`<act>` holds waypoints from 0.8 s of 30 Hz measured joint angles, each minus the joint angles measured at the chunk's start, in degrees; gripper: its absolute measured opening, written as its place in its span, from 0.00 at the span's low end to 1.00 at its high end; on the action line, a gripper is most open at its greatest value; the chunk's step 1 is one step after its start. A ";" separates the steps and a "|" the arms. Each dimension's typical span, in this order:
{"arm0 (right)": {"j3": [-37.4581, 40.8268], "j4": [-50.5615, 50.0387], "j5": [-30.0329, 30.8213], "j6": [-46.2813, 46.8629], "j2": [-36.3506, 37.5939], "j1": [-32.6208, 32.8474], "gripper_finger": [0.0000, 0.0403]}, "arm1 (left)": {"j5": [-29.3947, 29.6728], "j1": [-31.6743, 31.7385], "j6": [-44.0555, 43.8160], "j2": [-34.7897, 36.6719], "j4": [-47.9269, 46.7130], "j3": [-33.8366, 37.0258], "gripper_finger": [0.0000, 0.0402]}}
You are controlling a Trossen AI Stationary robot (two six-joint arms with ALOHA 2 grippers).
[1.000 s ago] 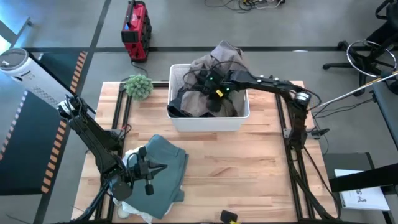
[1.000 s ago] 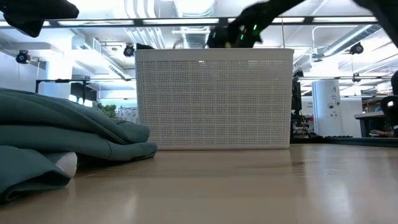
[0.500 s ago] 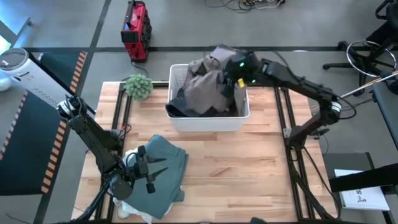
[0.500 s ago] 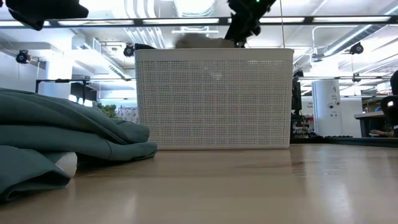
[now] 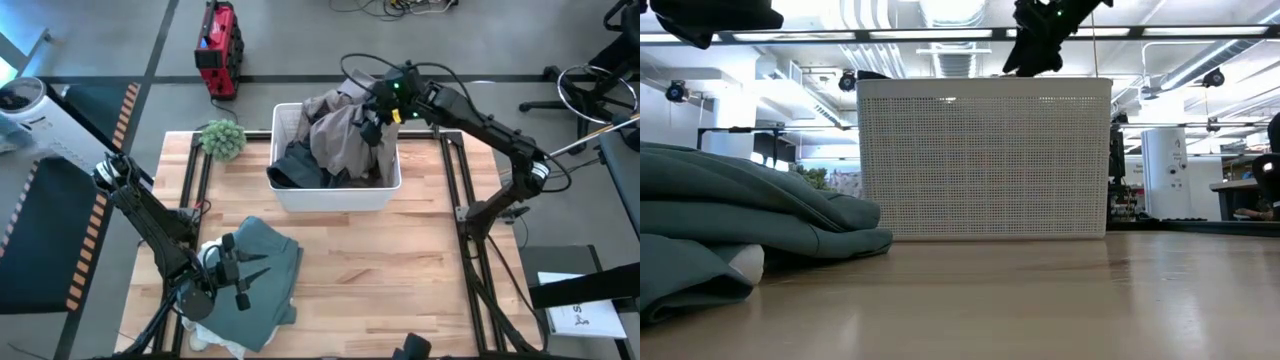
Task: Sort clothes
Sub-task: Put the gray hoodie into the white bin
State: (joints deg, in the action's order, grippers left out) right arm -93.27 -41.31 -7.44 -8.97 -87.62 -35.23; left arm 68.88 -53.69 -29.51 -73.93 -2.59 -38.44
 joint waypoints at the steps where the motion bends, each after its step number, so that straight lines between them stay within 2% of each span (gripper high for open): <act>1: -0.27 -0.07 0.31 -0.04 0.29 0.28 0.66 | 0.00 0.00 -0.04 0.00 -0.01 0.00 0.32; 7: -3.24 -0.08 1.44 0.37 2.20 1.57 0.73 | 0.35 0.07 -0.65 0.00 0.00 0.00 0.31; 15: -4.07 -2.11 0.41 0.83 3.93 7.45 0.77 | 0.66 0.61 -1.61 0.02 0.07 0.00 0.42; 22: -4.04 -8.29 -0.45 9.11 2.96 10.03 0.77 | 0.63 1.43 -1.65 0.02 0.54 0.00 0.50; 24: -4.16 -9.36 -3.67 13.65 2.67 10.07 0.77 | 0.63 1.62 -1.65 0.02 0.88 0.00 0.51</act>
State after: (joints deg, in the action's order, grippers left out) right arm -97.43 -50.67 -11.12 4.68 -84.95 -25.16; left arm 69.52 -52.07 -31.16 -73.91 -1.71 -38.44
